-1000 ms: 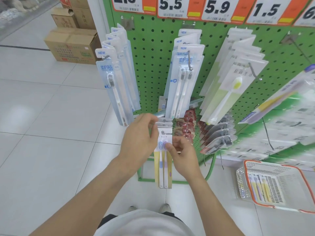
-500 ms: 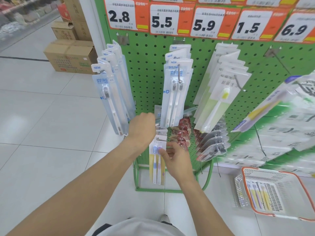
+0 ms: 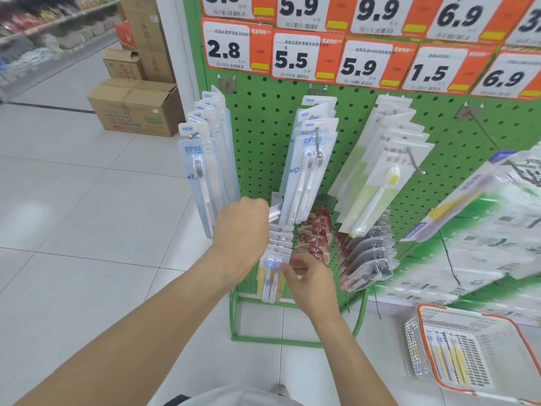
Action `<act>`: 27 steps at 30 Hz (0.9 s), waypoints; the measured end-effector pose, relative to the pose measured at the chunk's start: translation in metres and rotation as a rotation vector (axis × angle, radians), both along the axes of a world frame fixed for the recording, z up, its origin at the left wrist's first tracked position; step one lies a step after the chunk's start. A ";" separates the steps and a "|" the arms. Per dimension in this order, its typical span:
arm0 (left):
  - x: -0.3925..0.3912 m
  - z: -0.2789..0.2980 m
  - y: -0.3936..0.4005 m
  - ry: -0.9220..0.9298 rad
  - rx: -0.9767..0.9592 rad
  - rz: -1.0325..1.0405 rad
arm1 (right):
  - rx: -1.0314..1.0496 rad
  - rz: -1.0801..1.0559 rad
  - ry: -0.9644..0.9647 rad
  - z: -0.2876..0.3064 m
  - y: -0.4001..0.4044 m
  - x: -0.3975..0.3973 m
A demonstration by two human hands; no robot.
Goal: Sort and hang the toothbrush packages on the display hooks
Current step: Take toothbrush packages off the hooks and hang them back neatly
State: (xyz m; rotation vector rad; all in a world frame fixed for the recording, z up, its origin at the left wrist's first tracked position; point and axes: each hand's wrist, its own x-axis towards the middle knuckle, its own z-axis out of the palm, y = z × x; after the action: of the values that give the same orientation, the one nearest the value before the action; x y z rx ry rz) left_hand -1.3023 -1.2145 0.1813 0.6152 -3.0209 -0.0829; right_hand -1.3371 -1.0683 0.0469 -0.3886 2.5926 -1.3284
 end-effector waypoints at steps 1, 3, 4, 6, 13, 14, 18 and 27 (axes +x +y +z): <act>0.002 0.002 -0.001 0.005 0.006 0.004 | -0.003 -0.007 0.000 0.001 0.000 0.001; 0.008 0.007 -0.001 0.020 0.029 0.024 | -0.011 -0.015 0.004 0.004 0.000 0.003; 0.011 0.009 -0.002 0.036 0.047 0.035 | -0.017 -0.018 0.010 0.006 0.001 0.003; 0.020 0.011 -0.002 0.091 0.099 0.060 | -0.033 -0.025 0.011 0.011 0.002 0.004; 0.066 0.019 0.004 0.303 0.356 0.191 | -0.259 -0.121 -0.070 0.023 0.003 0.004; 0.074 0.020 0.006 0.352 0.441 0.234 | -0.325 -0.114 -0.110 0.029 0.001 0.006; 0.097 0.017 0.012 0.496 0.712 0.354 | -0.549 -0.062 -0.271 0.055 -0.012 0.013; 0.132 -0.009 0.020 0.435 1.239 0.431 | -0.652 0.205 -0.546 0.078 -0.026 0.019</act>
State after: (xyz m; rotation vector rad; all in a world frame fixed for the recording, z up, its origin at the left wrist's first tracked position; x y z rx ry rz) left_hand -1.1702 -1.1950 0.1724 1.0560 -2.0385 -1.8055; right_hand -1.3176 -1.0939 0.1250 -0.3120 1.6062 -1.8578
